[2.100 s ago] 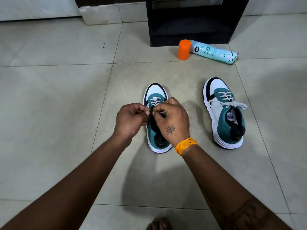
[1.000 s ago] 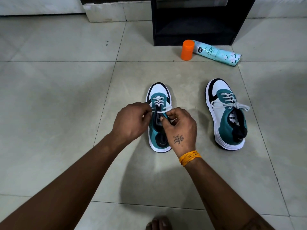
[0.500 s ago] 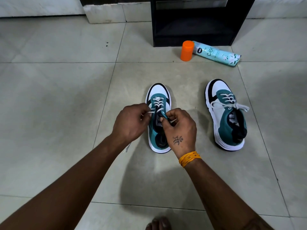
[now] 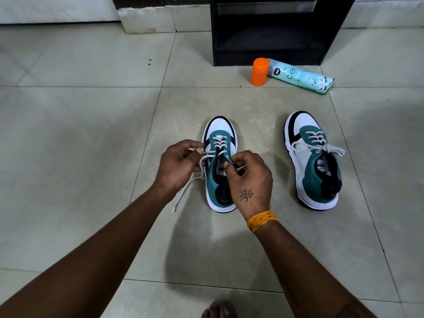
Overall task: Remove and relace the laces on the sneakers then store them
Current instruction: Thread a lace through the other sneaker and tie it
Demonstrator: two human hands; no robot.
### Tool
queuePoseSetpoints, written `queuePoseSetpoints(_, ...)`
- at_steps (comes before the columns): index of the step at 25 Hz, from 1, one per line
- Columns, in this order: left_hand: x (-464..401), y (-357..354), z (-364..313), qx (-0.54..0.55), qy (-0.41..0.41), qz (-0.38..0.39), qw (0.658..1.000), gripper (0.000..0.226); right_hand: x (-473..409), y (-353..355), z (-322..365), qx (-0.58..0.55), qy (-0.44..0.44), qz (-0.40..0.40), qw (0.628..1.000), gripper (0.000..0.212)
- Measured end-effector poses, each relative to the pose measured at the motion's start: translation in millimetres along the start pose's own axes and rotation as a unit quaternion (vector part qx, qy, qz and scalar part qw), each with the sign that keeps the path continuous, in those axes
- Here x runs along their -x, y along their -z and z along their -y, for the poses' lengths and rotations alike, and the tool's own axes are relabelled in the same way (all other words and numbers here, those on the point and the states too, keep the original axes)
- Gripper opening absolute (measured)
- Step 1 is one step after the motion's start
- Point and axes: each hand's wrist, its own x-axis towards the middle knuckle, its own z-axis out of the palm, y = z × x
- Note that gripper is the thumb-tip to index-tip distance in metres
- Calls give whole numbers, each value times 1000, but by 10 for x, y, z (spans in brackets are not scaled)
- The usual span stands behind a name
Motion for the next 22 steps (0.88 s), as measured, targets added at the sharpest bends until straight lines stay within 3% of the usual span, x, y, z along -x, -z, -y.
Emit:
queuePoseSetpoints(3, -76, -52, 34, -115, -80, 6, 990, 25, -19, -11, 9, 5, -2, -3, 1000, 10)
queuePoseSetpoints(9, -197, -6, 36, -307, -202, -41, 929, 11, -37, -13, 1, 21, -5, -11, 1000, 7)
queuePoseSetpoints(13, -172, 25, -117, -400, -140, 46, 904, 9, -37, -17, 19, 28, -6, -14, 999, 8)
queuePoseSetpoints(16, -166, 133, -320, -487, -94, 93, 863, 27, -26, -2, 27, 30, -6, -17, 999, 9)
queuePoseSetpoints(19, -132, 254, -532, -312, 16, 115, 943, 37, -40, 13, 30, 40, -7, -4, 999, 9)
queuePoseSetpoints(22, -48, 306, -715, -148, 91, 114, 978, 33, -81, 45, 114, 130, 30, 18, 991, 9)
